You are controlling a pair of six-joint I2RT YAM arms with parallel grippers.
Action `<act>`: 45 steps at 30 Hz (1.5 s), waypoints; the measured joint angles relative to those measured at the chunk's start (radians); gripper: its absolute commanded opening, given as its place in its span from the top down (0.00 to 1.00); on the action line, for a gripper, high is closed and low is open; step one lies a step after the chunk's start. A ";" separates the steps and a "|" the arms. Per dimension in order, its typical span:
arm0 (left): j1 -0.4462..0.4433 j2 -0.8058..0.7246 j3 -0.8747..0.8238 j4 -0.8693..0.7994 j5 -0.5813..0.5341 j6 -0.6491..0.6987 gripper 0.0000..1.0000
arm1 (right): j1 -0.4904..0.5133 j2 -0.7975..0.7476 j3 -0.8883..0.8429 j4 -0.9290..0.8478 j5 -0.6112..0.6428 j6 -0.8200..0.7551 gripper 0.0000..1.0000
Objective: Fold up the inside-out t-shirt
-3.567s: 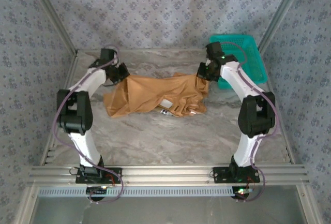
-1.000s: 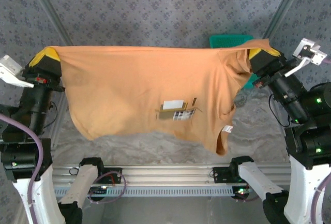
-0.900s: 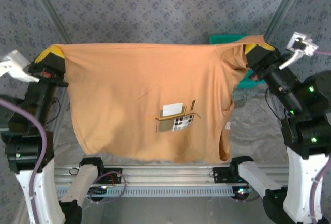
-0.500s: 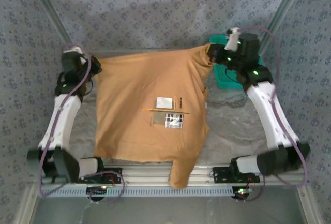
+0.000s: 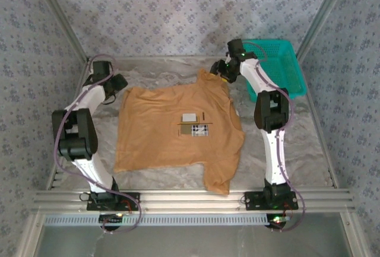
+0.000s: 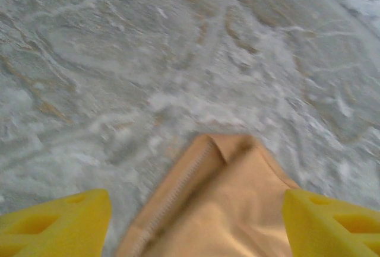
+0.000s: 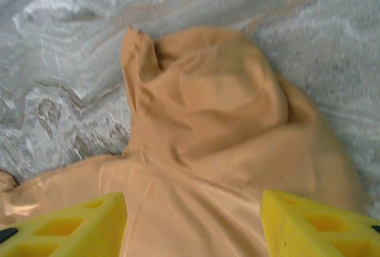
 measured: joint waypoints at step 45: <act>-0.101 -0.354 -0.517 0.162 0.263 -0.157 0.39 | 0.094 0.277 0.322 0.002 0.285 -0.112 0.39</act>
